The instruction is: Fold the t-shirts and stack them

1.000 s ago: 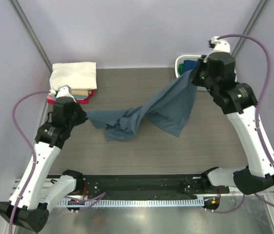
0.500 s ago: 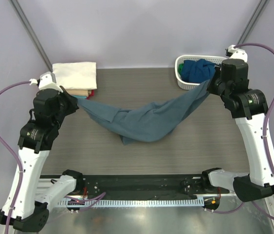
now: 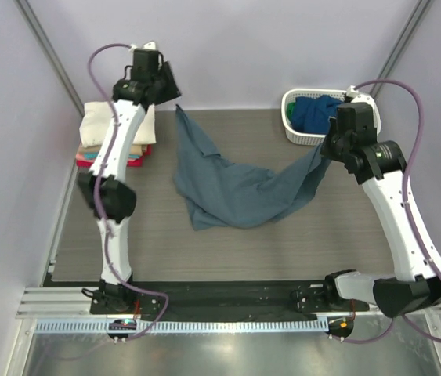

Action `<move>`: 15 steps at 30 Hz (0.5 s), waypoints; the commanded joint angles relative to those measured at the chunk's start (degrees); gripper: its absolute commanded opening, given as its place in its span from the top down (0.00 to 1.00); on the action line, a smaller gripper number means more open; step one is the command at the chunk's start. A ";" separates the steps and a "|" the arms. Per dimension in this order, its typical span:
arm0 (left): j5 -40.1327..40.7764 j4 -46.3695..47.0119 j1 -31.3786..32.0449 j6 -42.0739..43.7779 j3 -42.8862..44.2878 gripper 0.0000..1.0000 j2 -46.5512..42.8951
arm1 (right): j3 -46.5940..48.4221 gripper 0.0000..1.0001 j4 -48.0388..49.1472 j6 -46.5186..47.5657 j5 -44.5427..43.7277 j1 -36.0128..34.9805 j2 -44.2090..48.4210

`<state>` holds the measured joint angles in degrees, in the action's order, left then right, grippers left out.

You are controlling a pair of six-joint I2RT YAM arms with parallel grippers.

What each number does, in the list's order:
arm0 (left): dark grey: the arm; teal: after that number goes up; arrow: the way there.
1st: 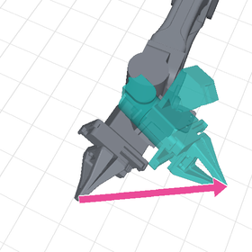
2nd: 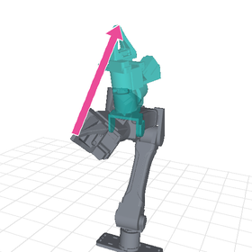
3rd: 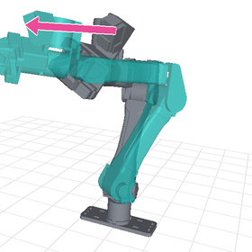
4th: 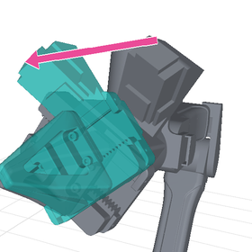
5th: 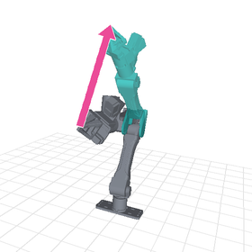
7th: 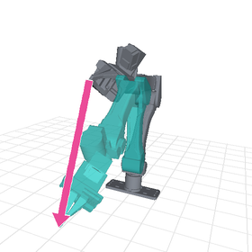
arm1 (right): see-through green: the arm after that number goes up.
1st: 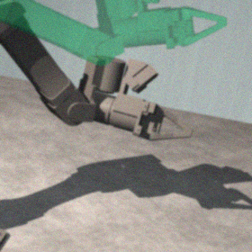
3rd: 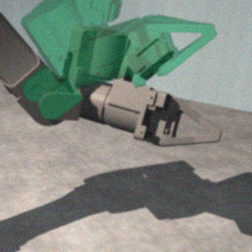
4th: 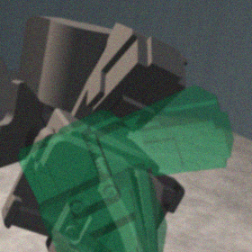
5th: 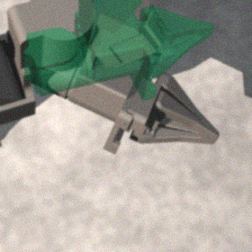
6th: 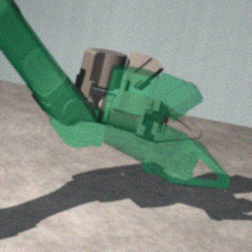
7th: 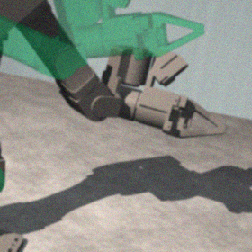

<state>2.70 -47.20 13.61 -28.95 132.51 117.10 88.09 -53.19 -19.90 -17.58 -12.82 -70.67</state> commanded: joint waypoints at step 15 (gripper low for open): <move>2.68 8.69 10.29 -11.82 -74.79 0.48 -43.87 | -8.98 0.99 8.01 -0.31 5.19 0.78 -2.19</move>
<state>6.68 -45.80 23.83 -35.16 67.79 76.03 80.47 -48.36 -20.10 -13.41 -12.25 -74.59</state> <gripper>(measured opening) 0.550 0.027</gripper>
